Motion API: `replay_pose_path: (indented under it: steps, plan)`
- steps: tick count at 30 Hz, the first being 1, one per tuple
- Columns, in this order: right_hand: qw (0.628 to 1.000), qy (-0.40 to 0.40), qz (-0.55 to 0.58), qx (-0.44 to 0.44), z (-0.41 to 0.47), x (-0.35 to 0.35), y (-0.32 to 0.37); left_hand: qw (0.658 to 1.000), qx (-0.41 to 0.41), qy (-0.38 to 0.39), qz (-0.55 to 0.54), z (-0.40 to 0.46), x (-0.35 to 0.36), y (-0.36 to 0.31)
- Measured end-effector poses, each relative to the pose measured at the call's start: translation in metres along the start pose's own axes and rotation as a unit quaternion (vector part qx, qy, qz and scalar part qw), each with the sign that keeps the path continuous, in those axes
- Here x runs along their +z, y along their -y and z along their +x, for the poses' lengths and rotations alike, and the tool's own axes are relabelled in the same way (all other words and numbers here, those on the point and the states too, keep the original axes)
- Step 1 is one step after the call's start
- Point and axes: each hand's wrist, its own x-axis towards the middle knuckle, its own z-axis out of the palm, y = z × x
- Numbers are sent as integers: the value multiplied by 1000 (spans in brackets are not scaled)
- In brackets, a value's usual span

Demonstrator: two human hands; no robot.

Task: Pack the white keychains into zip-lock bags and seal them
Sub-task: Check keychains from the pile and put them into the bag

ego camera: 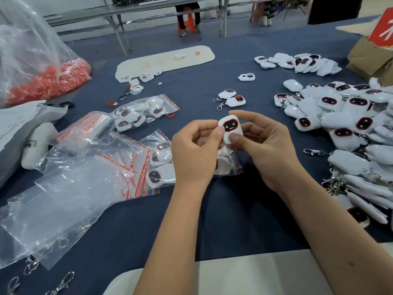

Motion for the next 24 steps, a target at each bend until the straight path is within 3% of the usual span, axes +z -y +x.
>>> replay_pose_path:
  steps: [8, 10, 12, 14, 16, 18, 21, 24]
  plan:
    - [993, -110, 48, 9, 4, -4, 1, 980, -62, -169, -89, 8, -6, -3]
    - [991, -128, 42, 9, 5, -6, 2, 979, -55, -185, -70, 8, -6, -4]
    - [988, -144, 48, 25, 5, -7, 1, 987, -14, -156, 30, 3, -2, -3]
    - [986, -155, 45, 38, 4, -7, 1, 984, 29, -78, 158, -4, 4, -2]
    - [987, -157, 28, 31, 4, -8, 1, 959, 46, -10, 278, -11, 10, 1]
    - [987, -157, 18, 29, 4, -9, 1, 931, 56, 7, 362, -16, 14, 1]
    - [984, -173, 2, 41, 4, -7, -2, 910, 60, -6, 410, -20, 18, -2]
    - [984, -172, -10, 51, 6, -5, -2, 916, 43, -36, 396, -18, 15, -4]
